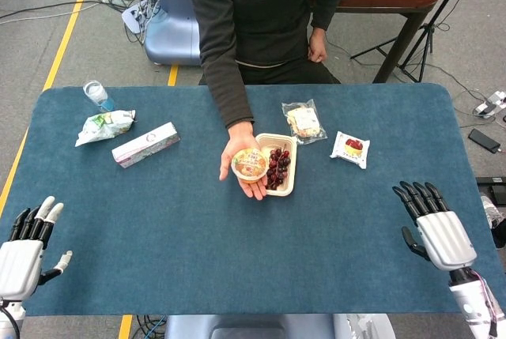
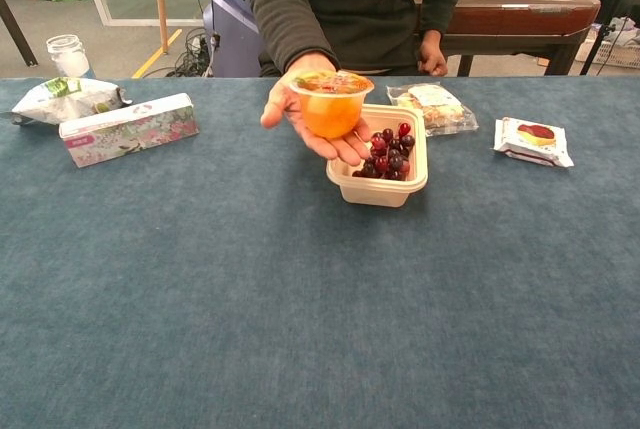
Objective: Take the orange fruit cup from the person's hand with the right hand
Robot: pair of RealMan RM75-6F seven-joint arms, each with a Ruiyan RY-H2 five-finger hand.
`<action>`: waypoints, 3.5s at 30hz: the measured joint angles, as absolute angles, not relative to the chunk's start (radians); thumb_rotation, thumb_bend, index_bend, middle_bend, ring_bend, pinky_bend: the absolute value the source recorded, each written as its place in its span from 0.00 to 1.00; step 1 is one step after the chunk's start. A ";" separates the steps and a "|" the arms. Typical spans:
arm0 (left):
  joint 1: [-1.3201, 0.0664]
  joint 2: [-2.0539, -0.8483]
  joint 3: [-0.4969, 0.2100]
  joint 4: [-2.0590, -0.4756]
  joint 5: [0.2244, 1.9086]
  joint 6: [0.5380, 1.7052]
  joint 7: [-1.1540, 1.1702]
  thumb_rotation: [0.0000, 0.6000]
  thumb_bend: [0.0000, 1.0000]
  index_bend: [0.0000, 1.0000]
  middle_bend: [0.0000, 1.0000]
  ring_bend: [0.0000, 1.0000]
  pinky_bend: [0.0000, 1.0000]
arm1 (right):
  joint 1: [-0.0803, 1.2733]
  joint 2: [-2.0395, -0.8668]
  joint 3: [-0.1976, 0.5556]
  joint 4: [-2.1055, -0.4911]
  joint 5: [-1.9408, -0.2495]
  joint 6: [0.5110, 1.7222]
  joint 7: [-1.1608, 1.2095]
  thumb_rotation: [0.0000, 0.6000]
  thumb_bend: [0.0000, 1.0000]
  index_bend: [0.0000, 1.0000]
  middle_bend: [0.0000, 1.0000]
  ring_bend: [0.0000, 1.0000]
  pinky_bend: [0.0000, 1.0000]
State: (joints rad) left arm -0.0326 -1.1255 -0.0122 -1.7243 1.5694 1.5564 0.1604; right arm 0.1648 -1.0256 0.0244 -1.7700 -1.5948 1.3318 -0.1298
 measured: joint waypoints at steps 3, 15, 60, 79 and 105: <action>-0.030 -1.125 -0.011 -1.724 1.568 1.559 0.159 1.00 0.30 0.02 0.00 0.00 0.00 | 0.222 -1.026 0.044 -1.788 -1.584 1.257 -0.136 1.00 0.44 0.02 0.06 0.00 0.03; -0.023 -1.124 -0.006 -1.724 1.575 1.567 0.158 1.00 0.30 0.02 0.00 0.00 0.00 | 0.509 -1.068 0.170 -1.850 -1.422 0.925 -0.184 1.00 0.22 0.02 0.06 0.00 0.03; 0.006 -1.116 -0.001 -1.710 1.570 1.591 0.139 1.00 0.30 0.02 0.00 0.00 0.00 | 1.117 -1.490 0.282 -1.499 -0.813 0.712 -0.311 1.00 0.43 0.29 0.24 0.11 0.37; 0.004 -1.119 -0.001 -1.713 1.574 1.586 0.144 1.00 0.30 0.02 0.00 0.00 0.00 | 1.008 -1.369 0.278 -1.602 -0.973 0.827 -0.194 1.00 0.47 0.46 0.32 0.23 0.54; 0.002 -1.124 0.001 -1.717 1.584 1.583 0.153 1.00 0.30 0.02 0.00 0.00 0.00 | 0.775 -1.218 0.103 -1.571 -1.132 0.840 -0.060 1.00 0.47 0.48 0.33 0.24 0.58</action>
